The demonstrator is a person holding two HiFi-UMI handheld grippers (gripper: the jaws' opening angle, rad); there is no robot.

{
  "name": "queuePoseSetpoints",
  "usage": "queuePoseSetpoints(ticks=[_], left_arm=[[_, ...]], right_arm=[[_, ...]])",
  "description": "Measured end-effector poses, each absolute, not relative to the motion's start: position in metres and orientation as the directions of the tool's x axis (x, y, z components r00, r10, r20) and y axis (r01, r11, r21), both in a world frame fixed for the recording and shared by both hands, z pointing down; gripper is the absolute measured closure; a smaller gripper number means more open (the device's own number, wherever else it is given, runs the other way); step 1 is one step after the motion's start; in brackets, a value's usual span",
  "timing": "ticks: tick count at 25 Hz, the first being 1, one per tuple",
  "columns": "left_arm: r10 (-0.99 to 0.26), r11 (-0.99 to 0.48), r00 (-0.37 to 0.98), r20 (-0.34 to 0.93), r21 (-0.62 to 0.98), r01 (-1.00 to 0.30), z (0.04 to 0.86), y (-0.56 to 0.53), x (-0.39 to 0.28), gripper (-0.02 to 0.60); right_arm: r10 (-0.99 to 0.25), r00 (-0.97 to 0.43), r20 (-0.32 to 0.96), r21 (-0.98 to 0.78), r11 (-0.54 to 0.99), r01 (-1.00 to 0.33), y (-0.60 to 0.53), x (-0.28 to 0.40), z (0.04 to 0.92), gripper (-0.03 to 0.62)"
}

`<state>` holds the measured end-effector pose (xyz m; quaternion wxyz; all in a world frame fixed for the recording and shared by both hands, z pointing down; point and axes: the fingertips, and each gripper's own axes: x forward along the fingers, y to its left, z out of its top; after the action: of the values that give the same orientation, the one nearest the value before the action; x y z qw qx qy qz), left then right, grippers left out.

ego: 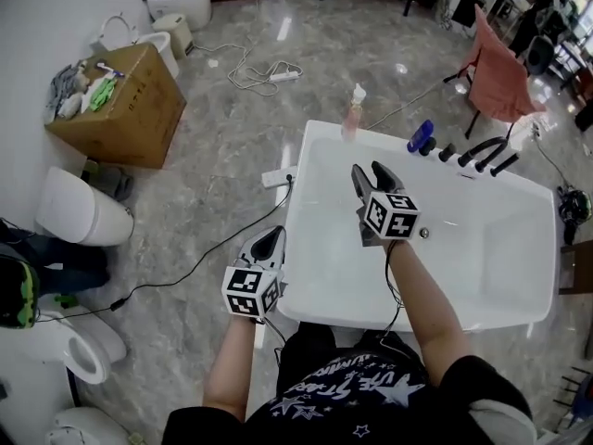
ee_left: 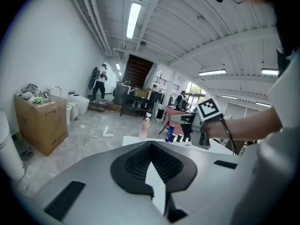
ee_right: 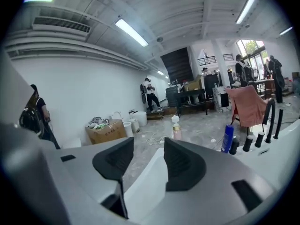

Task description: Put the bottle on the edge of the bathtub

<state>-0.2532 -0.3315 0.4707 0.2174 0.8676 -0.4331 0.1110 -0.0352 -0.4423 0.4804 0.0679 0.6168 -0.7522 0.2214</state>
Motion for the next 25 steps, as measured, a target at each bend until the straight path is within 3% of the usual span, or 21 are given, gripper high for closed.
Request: queuePoseSetpoints(ticks=[7,11,17,25], left_arm=[[-0.721,-0.511,0.550,0.422,0.212,-0.833,0.451,-0.264,-0.193,0.568],[-0.753,-0.479,0.516,0.408,0.197,-0.855,0.437,-0.224,-0.136,0.568],[-0.796,-0.450,0.459,0.394,0.123,-0.885,0.426,-0.158,-0.059,0.568],[-0.842,-0.334,0.361,0.401,0.138,-0.932,0.426,-0.076,0.022,0.568]], right_arm=[[-0.865,-0.333,0.375,-0.203,0.274,-0.940,-0.333,0.010,0.461,0.552],[-0.836,-0.440,0.329,-0.313,0.343,-0.886,-0.280,0.059,0.448,0.571],[-0.817,-0.495,0.294,-0.298,0.414,-0.860,-0.224,0.136,0.436,0.579],[-0.777,-0.569,0.269,-0.311,0.490,-0.815,-0.161,0.215,0.436,0.579]])
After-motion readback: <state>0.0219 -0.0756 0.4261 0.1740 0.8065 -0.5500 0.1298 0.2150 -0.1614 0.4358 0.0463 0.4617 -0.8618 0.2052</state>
